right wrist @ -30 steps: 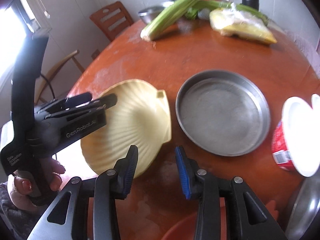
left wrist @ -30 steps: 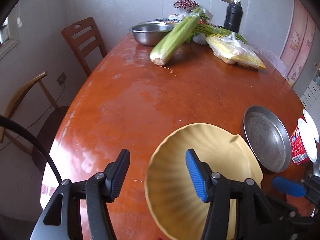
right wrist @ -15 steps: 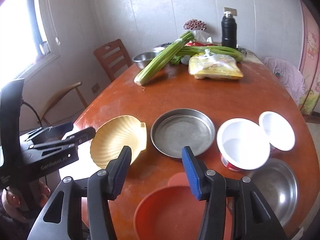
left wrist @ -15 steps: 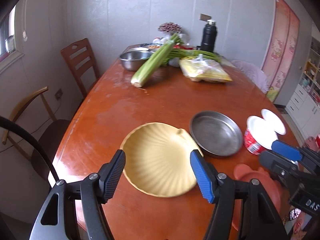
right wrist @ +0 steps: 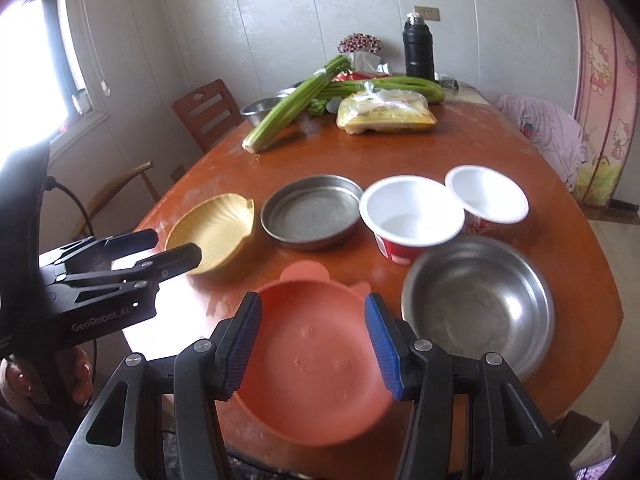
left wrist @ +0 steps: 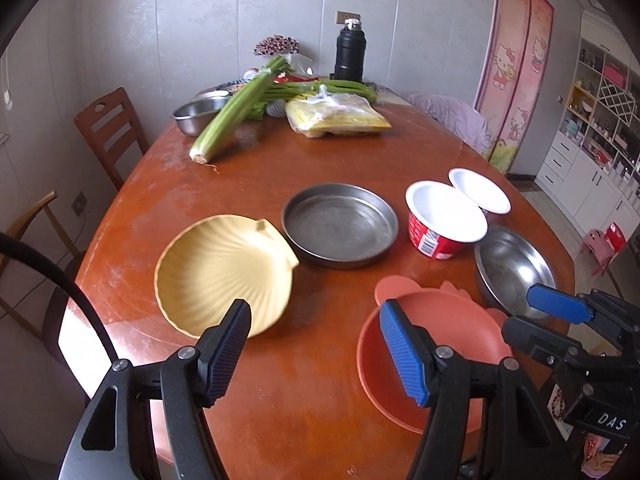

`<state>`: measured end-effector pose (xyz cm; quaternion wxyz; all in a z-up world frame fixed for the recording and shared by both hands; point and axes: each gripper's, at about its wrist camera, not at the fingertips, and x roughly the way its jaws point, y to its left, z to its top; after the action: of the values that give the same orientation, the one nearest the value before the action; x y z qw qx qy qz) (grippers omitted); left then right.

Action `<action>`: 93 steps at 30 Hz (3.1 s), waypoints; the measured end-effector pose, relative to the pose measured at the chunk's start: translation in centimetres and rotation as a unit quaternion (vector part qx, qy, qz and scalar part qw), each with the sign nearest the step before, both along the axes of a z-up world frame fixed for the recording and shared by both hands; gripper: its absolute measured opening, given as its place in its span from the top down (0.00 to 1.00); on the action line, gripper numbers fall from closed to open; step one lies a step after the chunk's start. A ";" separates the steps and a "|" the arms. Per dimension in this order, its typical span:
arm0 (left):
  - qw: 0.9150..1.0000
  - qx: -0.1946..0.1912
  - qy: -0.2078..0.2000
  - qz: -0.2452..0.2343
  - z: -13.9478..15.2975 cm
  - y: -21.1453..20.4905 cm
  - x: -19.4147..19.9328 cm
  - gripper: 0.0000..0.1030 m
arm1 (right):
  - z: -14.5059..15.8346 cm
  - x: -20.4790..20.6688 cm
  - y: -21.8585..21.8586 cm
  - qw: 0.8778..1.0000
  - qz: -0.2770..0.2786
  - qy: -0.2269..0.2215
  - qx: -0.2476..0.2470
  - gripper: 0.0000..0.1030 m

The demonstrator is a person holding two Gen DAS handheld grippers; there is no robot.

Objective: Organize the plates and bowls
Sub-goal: 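Move the left tool to the rim of the orange bear bowl, then close the left tool on the orange bowl rim and lift it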

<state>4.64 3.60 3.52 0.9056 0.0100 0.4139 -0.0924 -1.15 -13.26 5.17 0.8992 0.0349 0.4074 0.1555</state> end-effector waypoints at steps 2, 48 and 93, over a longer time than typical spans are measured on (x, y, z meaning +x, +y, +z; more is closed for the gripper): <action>1.000 0.003 0.006 -0.007 -0.4 -0.6 -0.1 0.35 | -0.4 -0.8 -0.7 1.000 -0.008 0.001 0.003 0.47; 0.993 0.012 0.106 -0.060 -7.7 -4.9 2.3 0.41 | -6.8 -0.4 -1.1 0.995 -0.017 0.097 -0.016 0.47; 0.995 0.039 0.046 0.086 -2.6 8.8 5.1 0.54 | -3.1 6.6 14.1 0.989 0.130 0.038 -0.052 0.46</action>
<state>9.74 12.41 0.89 0.8893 0.0052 0.4573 0.0011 5.46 0.85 2.05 0.8559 -0.0591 0.4500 0.2478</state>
